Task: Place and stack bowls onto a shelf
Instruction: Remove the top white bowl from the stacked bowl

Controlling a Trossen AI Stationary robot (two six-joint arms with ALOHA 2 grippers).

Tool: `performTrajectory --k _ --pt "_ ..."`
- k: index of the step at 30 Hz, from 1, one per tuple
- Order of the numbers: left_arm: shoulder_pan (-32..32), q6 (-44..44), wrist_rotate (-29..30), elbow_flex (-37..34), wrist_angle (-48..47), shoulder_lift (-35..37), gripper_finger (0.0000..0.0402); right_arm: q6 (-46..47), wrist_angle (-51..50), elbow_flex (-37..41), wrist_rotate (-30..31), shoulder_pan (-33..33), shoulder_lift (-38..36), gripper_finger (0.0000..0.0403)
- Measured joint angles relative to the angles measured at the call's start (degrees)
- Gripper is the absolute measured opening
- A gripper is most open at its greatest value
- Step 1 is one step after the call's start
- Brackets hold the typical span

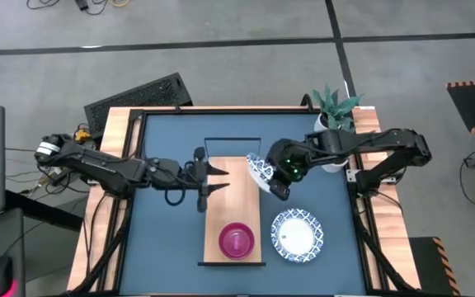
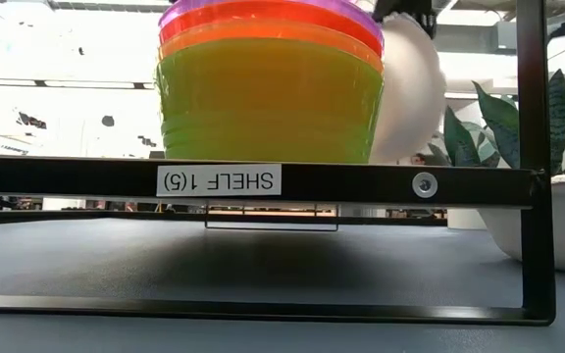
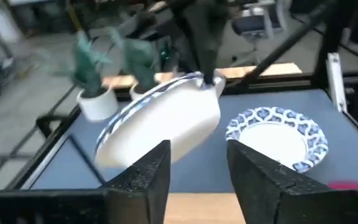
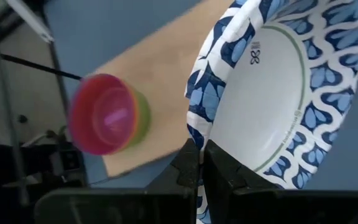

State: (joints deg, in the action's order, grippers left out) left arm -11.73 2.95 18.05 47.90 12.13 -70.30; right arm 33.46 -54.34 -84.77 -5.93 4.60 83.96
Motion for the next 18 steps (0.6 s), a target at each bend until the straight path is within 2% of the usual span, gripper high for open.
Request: performTrajectory --k 5,10,18 --pt "-0.74 5.17 -0.74 0.04 3.69 -1.91 0.0183 0.71 1.40 -0.03 -0.10 1.83 0.09 0.0033" --pt "-0.73 12.05 5.15 0.04 4.78 -2.01 0.0216 1.26 2.94 -0.03 -0.47 2.85 0.09 0.0033" --pt "-0.38 14.42 6.42 0.04 5.37 -2.01 0.0217 1.19 9.86 -0.03 -3.06 3.31 0.09 0.0033"
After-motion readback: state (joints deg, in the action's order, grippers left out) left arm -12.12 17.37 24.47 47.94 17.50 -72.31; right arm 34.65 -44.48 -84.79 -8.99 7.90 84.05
